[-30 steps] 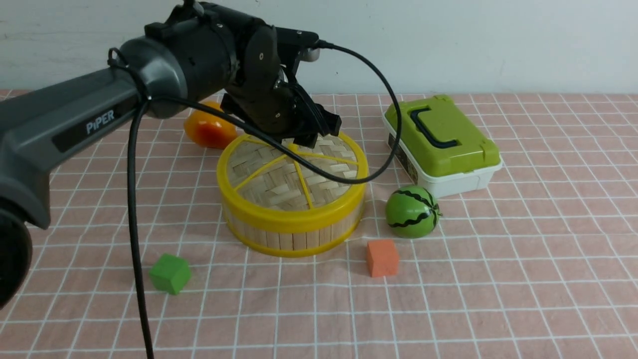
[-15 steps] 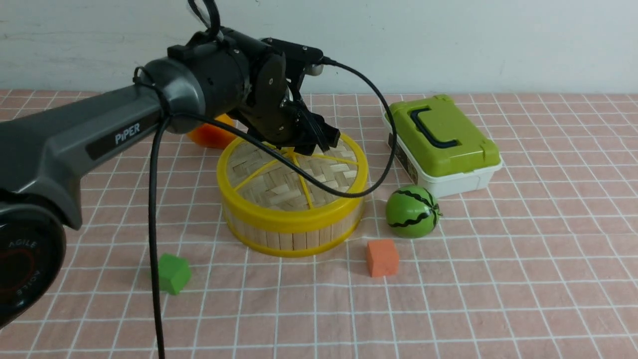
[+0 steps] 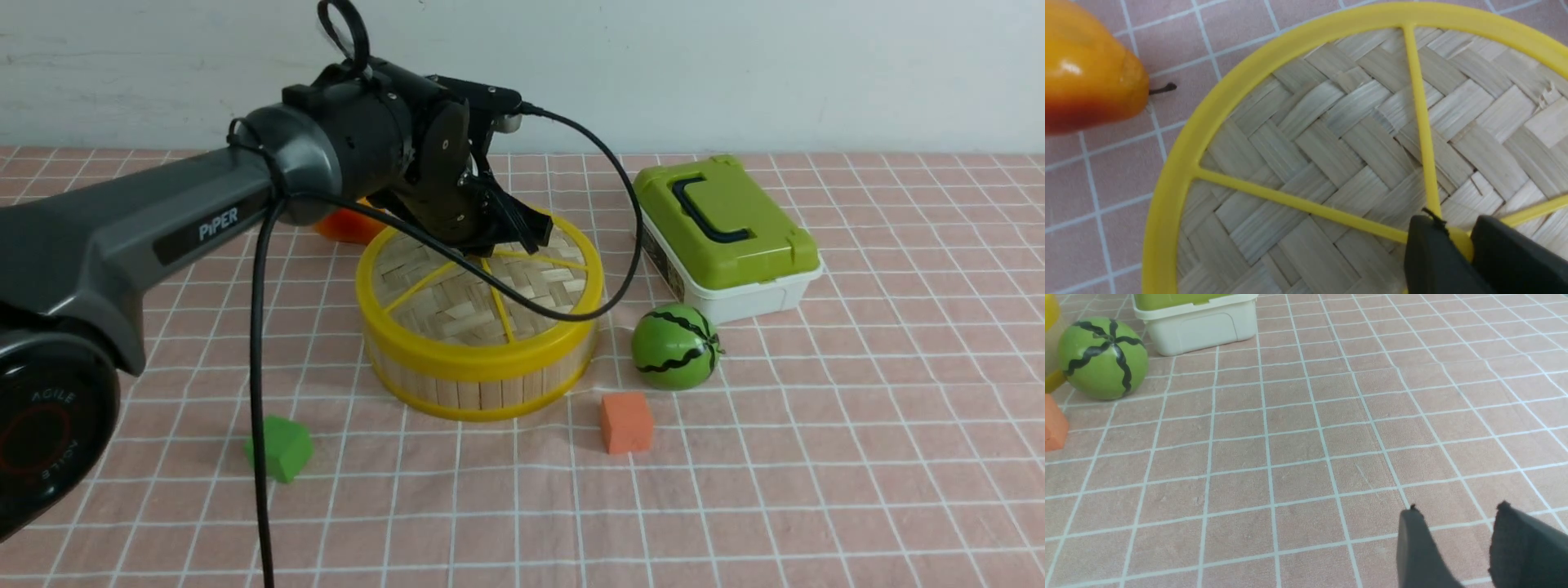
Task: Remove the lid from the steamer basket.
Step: Use the left arm to lift the lid of the steamer, then use the left arm to place the steamer lid on the table
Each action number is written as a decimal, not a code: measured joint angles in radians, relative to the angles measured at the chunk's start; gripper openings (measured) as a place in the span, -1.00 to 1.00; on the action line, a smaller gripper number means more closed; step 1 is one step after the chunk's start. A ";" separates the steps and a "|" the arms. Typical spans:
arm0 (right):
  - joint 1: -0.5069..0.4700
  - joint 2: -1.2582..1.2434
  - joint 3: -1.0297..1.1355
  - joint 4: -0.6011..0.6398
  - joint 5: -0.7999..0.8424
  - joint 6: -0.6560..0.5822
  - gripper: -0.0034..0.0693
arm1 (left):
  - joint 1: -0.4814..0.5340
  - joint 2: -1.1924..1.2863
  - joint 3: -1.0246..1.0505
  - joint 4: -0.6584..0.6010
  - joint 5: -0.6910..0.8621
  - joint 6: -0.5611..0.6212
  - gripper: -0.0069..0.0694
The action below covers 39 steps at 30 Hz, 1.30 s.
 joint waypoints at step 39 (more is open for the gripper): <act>0.000 0.000 0.000 0.000 0.000 0.000 -0.24 | 0.376 -0.135 0.386 0.208 -0.206 -0.308 -0.47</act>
